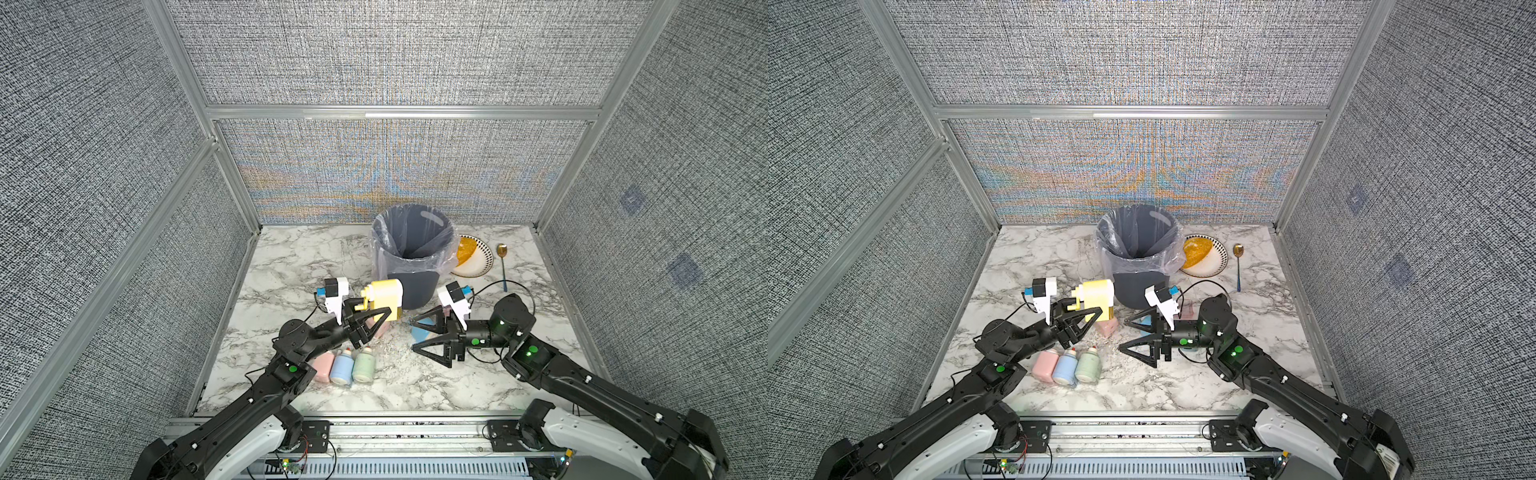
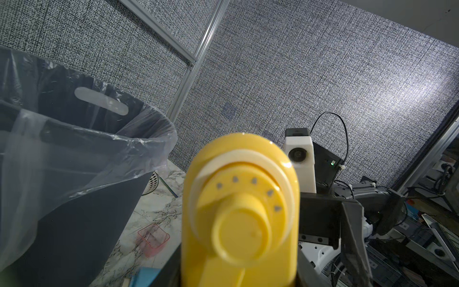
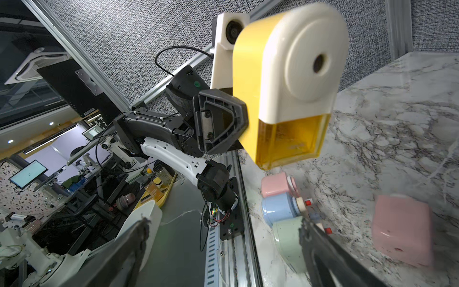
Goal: Take out the pencil sharpener tray and clean the shavings
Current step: Open the container of the pencil sharpener.
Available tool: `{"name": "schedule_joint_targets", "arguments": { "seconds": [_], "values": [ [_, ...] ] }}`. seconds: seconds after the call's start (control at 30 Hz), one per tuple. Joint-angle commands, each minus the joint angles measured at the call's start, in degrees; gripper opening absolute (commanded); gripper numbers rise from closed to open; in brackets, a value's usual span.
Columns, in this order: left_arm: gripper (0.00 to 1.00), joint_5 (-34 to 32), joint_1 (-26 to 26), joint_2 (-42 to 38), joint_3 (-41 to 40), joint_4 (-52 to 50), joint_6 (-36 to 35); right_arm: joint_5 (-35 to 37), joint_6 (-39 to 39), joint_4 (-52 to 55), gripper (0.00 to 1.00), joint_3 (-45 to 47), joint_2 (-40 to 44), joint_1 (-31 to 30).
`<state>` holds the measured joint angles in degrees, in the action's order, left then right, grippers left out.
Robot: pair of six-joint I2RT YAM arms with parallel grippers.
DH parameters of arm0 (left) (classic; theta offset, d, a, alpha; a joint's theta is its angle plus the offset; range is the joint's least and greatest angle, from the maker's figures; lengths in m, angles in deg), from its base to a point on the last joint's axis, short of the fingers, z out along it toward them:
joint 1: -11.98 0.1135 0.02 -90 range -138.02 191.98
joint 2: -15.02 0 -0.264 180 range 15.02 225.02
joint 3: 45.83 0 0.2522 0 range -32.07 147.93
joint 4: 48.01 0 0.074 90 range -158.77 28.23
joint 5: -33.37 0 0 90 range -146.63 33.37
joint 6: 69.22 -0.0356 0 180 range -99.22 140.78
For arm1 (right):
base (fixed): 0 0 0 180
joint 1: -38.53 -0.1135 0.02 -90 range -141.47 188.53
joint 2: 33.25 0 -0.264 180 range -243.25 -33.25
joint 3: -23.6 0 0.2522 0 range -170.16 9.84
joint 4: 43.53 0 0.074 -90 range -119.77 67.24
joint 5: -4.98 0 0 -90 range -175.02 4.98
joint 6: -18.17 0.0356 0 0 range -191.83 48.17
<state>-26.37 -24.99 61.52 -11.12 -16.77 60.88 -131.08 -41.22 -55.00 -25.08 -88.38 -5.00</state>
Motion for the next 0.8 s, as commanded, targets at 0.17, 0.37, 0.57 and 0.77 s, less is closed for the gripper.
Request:
{"name": "schedule_joint_targets", "arguments": {
  "seconds": [0.17, 0.37, 0.57, 0.77],
  "values": [
    [0.11, 2.9, 0.0, -1.7, -0.1, 4.8, 0.6, -0.8, -0.9, -2.6, 0.94, -2.9, -3.4, -1.5],
    [0.11, 6.8, 0.0, -1.8, 0.1, 6.1, 1.9, -2.0, -3.8, 2.5, 0.94, -6.6, -4.4, -0.1],
    [0.11, 10.6, 0.3, 0.2, 0.2, 11.9, 5.9, -3.6, -4.3, 3.9, 0.94, -8.4, -4.5, 1.4],
    [0.11, 12.5, 0.3, 2.0, 0.2, 17.7, 9.4, -4.5, -4.2, 3.4, 0.93, -9.0, -5.3, 1.4]
  ]
}}
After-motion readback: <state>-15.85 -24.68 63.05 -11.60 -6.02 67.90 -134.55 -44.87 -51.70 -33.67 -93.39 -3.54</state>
